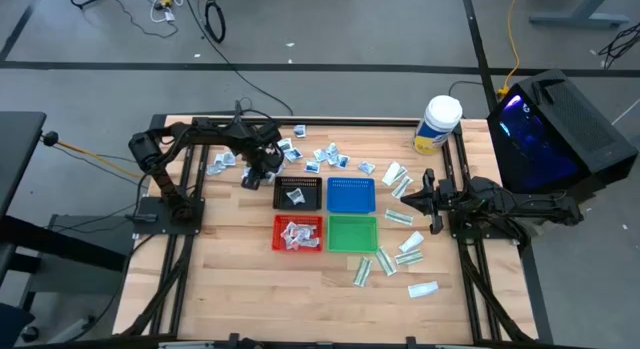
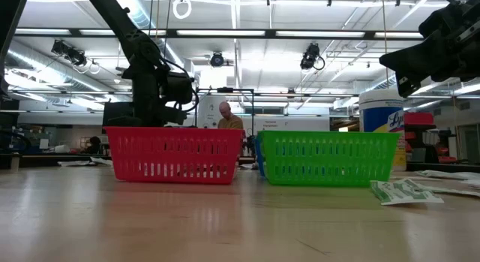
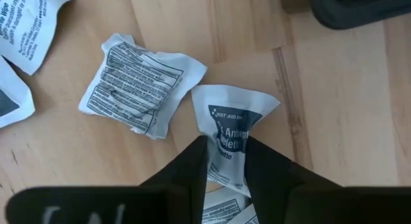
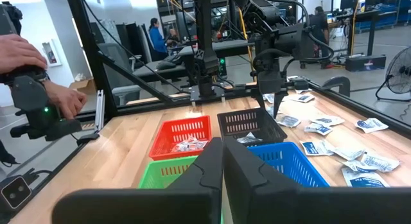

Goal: Pick & Place First Aid Supplies
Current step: Put the gray towelette pack into the black bin

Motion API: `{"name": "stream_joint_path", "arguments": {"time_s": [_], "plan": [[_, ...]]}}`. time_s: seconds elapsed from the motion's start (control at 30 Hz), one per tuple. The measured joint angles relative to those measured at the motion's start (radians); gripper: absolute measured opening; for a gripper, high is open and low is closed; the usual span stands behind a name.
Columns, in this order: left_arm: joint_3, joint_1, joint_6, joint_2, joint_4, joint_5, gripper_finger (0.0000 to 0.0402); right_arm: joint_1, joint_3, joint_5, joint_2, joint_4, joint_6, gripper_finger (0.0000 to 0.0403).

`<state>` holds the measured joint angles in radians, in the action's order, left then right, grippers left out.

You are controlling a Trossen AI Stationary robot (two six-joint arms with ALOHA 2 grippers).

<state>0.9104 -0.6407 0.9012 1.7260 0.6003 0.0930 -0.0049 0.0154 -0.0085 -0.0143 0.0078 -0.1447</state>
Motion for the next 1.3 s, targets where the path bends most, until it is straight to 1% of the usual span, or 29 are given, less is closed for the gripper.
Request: {"name": "stream_joint_path", "arguments": {"time_s": [0.13,0.3,0.43,0.77,0.9,1.07,1.3], "plan": [[-0.002,0.0,0.0,-0.009,0.001,-0.005,0.0101,0.0,0.0,0.0,0.0,0.0,0.0,0.0018],[-0.002,-0.001,-0.001,-0.042,0.009,-0.047,0.0101,0.0,0.0,0.0,0.0,0.0,0.0,0.0018],[-0.002,0.0,-0.031,-0.079,0.018,-0.078,0.0101,0.0,0.0,0.0,0.0,0.0,0.0,0.0018],[-0.002,0.022,-0.063,-0.19,0.025,-0.077,0.0101,0.0,0.0,0.0,0.0,0.0,0.0,0.0018],[-0.002,0.052,-0.108,-0.238,0.021,-0.075,0.0101,0.0,0.0,0.0,0.0,0.0,0.0,0.0018],[0.0,0.12,-0.191,-0.274,-0.006,-0.067,0.0101,0.0,0.0,0.0,0.0,0.0,0.0,0.0018],[0.0,0.208,-0.267,-0.282,-0.098,0.017,0.0101,0.0,0.0,0.0,0.0,0.0,0.0,0.0018]]}}
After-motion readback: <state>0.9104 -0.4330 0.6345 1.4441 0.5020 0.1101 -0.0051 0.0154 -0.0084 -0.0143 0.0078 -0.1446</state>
